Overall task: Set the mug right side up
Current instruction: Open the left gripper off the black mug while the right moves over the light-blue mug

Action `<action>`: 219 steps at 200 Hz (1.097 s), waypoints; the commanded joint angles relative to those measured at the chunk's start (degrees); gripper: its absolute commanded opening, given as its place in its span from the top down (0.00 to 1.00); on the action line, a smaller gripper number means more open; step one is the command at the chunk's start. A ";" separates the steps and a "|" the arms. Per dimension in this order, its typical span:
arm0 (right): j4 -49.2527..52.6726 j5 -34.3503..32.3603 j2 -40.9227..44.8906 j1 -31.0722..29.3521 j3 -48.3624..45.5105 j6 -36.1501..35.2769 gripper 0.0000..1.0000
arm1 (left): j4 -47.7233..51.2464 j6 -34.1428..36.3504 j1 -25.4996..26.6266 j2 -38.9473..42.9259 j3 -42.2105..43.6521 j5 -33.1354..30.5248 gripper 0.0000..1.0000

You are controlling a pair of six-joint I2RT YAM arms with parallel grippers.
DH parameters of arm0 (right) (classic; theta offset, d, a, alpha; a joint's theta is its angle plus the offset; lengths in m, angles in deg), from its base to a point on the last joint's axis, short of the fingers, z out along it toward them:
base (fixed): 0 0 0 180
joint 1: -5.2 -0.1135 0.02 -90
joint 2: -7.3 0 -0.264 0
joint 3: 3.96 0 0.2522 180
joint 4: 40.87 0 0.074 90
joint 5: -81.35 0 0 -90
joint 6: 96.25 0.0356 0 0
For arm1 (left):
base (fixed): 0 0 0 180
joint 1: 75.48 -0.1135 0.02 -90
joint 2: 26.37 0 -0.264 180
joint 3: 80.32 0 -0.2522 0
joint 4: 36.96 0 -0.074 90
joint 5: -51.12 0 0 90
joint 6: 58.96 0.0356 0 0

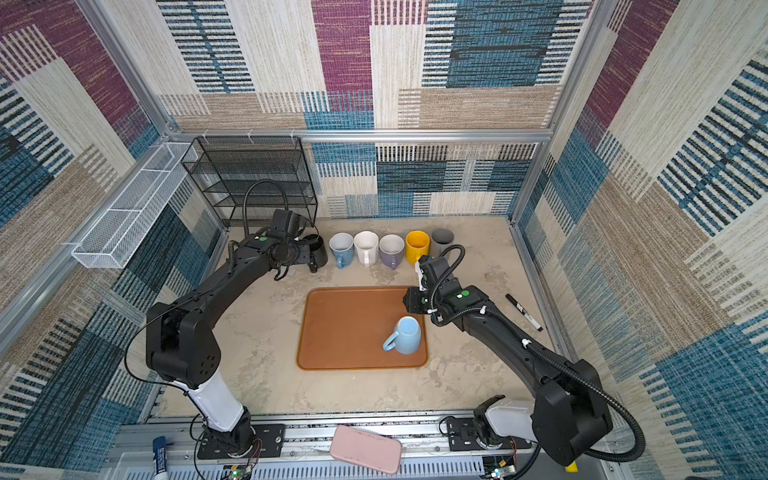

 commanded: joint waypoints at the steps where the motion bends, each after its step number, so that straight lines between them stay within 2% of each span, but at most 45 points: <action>1: 5.50 -1.35 1.24 -0.34 -0.32 3.36 0.59 | -1.94 -1.06 -0.05 0.82 0.46 -0.18 0.66; 95: 7.39 4.23 2.34 -1.29 -2.46 4.04 0.55 | -1.83 -1.50 -0.01 0.84 0.60 1.03 0.67; 147: 1.16 8.62 -3.10 -3.56 0.62 3.51 0.55 | -1.41 -1.45 -0.04 2.38 2.03 0.15 0.67; 193: -5.71 11.73 -11.36 -9.53 4.62 3.54 0.55 | -1.12 -1.09 -0.03 4.47 4.03 -0.68 0.67; 219: -5.23 10.57 -14.98 -12.46 8.83 1.61 0.55 | -1.44 -1.17 -0.11 5.36 5.16 -0.90 0.67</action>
